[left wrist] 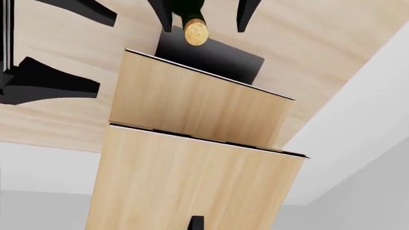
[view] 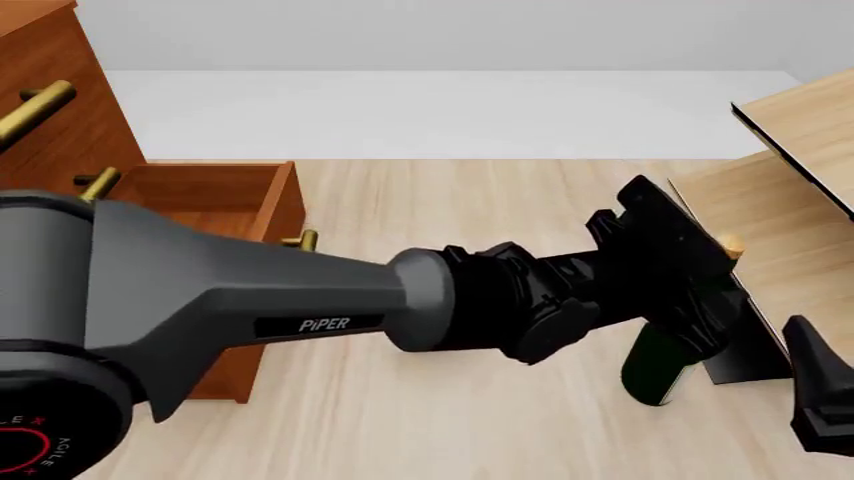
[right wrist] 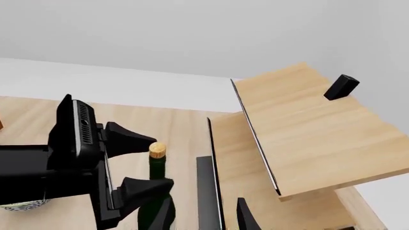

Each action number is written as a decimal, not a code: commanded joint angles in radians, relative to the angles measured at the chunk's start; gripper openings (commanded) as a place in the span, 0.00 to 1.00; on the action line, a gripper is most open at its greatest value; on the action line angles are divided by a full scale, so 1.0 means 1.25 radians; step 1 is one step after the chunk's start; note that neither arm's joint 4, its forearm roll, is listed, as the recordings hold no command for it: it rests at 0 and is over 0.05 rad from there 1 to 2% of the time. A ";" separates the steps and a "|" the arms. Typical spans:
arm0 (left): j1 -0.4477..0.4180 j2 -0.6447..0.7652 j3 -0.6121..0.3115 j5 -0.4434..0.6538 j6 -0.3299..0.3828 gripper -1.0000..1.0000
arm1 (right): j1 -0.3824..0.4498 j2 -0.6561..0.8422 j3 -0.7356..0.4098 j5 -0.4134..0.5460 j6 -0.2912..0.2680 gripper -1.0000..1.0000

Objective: Put the wine bottle in the bottom drawer of the cabinet.

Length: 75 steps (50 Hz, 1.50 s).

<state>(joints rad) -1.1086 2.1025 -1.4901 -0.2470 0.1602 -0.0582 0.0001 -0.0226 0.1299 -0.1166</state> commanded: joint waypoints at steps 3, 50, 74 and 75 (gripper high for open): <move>-0.002 0.004 -0.005 -0.001 -0.003 1.00 | 0.000 0.000 0.002 -0.001 0.001 1.00; -0.027 -0.180 0.061 0.057 -0.030 0.00 | 0.011 0.000 -0.024 0.012 -0.006 1.00; 0.030 -0.468 0.163 0.101 -0.006 0.00 | 0.032 0.000 -0.054 0.024 -0.011 1.00; 0.030 -0.488 0.176 0.091 0.003 0.00 | 0.033 0.000 -0.054 0.025 -0.011 1.00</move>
<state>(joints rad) -1.0937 1.6355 -1.3156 -0.1473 0.1303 -0.0301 0.0001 -0.0800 0.1566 -0.1279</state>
